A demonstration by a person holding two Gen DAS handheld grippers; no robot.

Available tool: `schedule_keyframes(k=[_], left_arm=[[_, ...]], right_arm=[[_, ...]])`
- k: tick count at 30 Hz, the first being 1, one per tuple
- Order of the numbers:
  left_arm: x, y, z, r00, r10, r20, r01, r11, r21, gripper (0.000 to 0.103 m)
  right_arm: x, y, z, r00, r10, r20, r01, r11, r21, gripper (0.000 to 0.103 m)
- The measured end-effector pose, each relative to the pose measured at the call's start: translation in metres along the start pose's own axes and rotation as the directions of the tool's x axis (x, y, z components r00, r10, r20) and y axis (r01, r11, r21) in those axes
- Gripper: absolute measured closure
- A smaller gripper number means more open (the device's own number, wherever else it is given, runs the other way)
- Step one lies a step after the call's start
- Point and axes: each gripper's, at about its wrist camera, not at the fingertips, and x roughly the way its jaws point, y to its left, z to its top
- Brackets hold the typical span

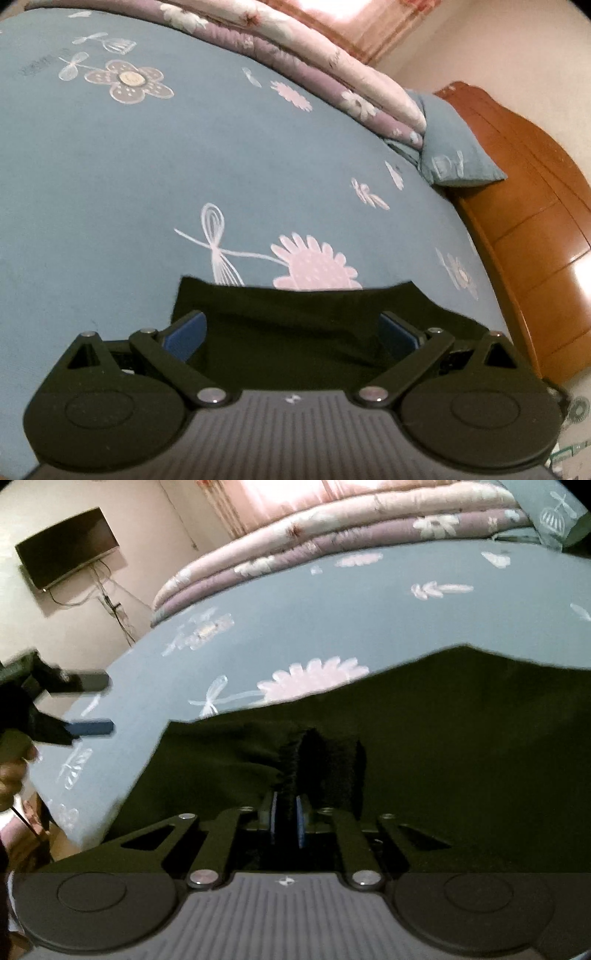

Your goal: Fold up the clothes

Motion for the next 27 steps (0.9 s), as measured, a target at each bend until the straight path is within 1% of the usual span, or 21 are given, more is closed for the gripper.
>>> schedule_keyframes(k=[3,6,9,11,13,14,15,16,17,18,20,21,23,25,27], left_arm=[[0.009,-0.009,-0.004,0.999,-0.018,-0.031,0.019,0.999,0.027,0.004],[0.021,-0.016,-0.010,0.997,-0.016,-0.071,0.020,0.998,0.053,0.004],[0.033,-0.019,-0.016,0.994,-0.004,-0.107,0.011,0.998,0.065,0.004],[0.039,-0.020,-0.019,0.992,0.008,-0.129,0.002,0.997,0.071,0.004],[0.038,-0.021,-0.020,0.991,-0.006,-0.132,0.015,0.998,0.067,0.004],[0.038,-0.022,-0.020,0.991,-0.014,-0.133,0.023,0.998,0.064,0.004],[0.038,-0.023,-0.022,0.989,-0.034,-0.147,0.044,0.997,0.060,0.004],[0.039,-0.026,-0.024,0.985,-0.057,-0.164,0.067,0.996,0.056,0.004],[0.040,-0.029,-0.028,0.980,-0.071,-0.185,0.083,0.995,0.062,0.004],[0.042,-0.033,-0.033,0.975,-0.078,-0.207,0.095,0.993,0.073,0.004],[0.047,-0.043,-0.046,0.964,-0.089,-0.249,0.116,0.989,0.096,0.004],[0.050,-0.050,-0.055,0.955,-0.105,-0.277,0.140,0.984,0.112,0.004],[0.057,-0.066,-0.074,0.932,-0.138,-0.335,0.195,0.970,0.143,0.004],[0.062,-0.079,-0.087,0.921,-0.160,-0.355,0.235,0.955,0.180,0.004],[0.067,-0.093,-0.099,0.910,-0.179,-0.373,0.274,0.937,0.217,0.004]], right_arm=[[-0.004,-0.006,0.004,1.000,-0.028,0.006,0.028,1.000,0.003,0.090],[0.012,-0.026,0.000,0.998,-0.039,-0.051,0.043,0.996,0.080,0.090],[0.014,-0.039,-0.004,0.999,0.005,-0.044,0.001,0.990,0.140,0.089],[0.008,-0.040,-0.002,0.999,-0.001,-0.038,0.006,0.990,0.138,0.089],[0.003,-0.038,-0.001,0.999,-0.014,-0.033,0.017,0.993,0.118,0.089],[0.000,-0.038,-0.001,0.999,-0.019,-0.030,0.023,0.993,0.116,0.087],[-0.003,-0.038,-0.001,0.999,-0.028,-0.029,0.032,0.992,0.118,0.084],[-0.007,-0.039,0.000,0.999,-0.046,-0.024,0.049,0.991,0.128,0.065],[-0.011,-0.040,0.001,0.998,-0.065,-0.007,0.065,0.988,0.139,0.050],[-0.018,-0.040,0.002,0.997,-0.071,0.024,0.067,0.987,0.146,0.049],[-0.029,-0.039,0.006,0.997,-0.049,0.066,0.039,0.989,0.146,0.049],[-0.033,-0.038,0.008,0.996,-0.037,0.083,0.025,0.989,0.145,0.049],[-0.037,-0.036,0.011,0.995,-0.010,0.102,-0.005,0.990,0.144,0.049],[-0.034,-0.037,0.015,0.994,0.029,0.108,-0.045,0.988,0.151,0.049],[-0.026,-0.038,0.021,0.990,0.091,0.107,-0.108,0.980,0.167,0.049]])
